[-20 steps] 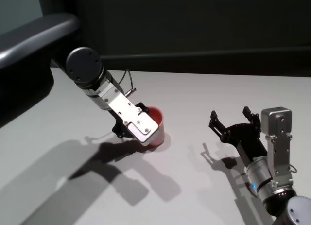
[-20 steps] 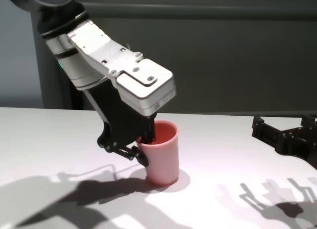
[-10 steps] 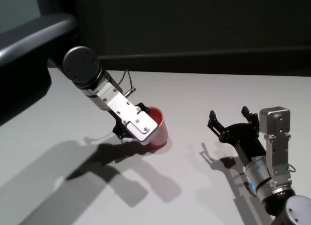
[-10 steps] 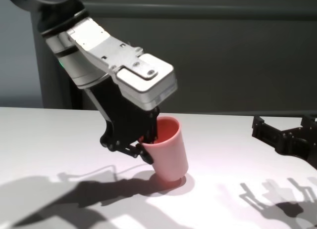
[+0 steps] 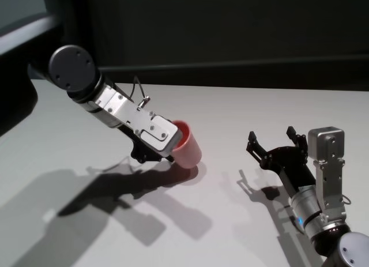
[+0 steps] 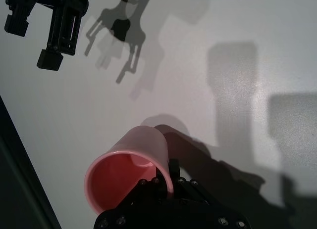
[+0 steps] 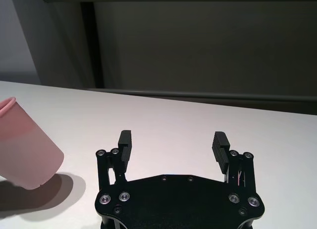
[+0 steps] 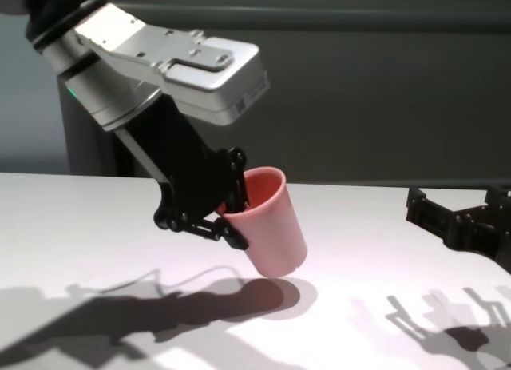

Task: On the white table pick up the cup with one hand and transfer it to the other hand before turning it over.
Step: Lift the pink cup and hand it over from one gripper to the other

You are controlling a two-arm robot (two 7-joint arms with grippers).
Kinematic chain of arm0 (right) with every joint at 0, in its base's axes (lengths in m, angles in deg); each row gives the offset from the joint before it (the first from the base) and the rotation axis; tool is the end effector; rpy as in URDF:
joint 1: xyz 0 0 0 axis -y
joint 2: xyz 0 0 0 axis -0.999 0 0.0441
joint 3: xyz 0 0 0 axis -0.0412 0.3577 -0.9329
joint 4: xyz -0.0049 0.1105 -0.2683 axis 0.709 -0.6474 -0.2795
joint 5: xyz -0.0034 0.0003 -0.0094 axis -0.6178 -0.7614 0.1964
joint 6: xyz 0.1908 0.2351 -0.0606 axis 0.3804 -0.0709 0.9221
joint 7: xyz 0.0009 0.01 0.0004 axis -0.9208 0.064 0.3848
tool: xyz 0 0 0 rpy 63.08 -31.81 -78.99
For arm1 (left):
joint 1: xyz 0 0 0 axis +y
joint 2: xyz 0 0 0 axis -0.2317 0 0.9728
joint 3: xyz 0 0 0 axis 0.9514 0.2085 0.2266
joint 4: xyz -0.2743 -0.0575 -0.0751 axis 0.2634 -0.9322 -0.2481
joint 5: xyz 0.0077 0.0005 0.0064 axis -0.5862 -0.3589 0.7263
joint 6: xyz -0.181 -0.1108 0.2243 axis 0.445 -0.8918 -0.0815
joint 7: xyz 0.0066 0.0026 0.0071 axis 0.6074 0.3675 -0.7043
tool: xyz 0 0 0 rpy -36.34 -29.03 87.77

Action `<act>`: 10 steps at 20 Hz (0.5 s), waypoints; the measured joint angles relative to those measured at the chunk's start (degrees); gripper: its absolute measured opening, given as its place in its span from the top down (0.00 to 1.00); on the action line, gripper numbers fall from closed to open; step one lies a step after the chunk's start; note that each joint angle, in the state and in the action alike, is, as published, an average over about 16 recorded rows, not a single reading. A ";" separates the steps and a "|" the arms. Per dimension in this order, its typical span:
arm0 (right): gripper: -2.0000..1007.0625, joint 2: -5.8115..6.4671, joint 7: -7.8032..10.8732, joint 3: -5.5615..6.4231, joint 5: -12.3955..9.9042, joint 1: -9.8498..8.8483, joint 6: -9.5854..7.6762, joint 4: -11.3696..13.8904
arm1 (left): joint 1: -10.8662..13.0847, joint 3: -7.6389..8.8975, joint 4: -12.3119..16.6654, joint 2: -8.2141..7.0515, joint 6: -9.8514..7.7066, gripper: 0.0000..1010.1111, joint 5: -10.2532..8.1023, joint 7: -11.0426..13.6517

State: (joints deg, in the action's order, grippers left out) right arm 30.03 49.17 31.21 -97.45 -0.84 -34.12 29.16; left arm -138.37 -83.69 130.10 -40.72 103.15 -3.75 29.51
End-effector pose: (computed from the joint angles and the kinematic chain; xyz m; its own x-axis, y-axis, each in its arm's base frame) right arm 0.3002 0.0393 -0.3072 0.2029 -0.9779 -0.0508 0.9792 0.2028 0.0059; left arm 0.4964 -0.0429 -0.1279 0.6685 -0.5998 0.4397 -0.1171 0.4990 0.8586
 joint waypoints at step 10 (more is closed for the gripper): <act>0.00 0.00 0.00 0.00 0.00 0.00 0.00 0.00 | 4.36 6.42 3.84 -4.08 -4.36 0.95 -10.10 -2.79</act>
State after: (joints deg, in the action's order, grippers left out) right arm 30.03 49.17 31.21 -97.45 -0.84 -34.12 29.16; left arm -134.01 -77.28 133.94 -44.81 98.80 -13.85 26.72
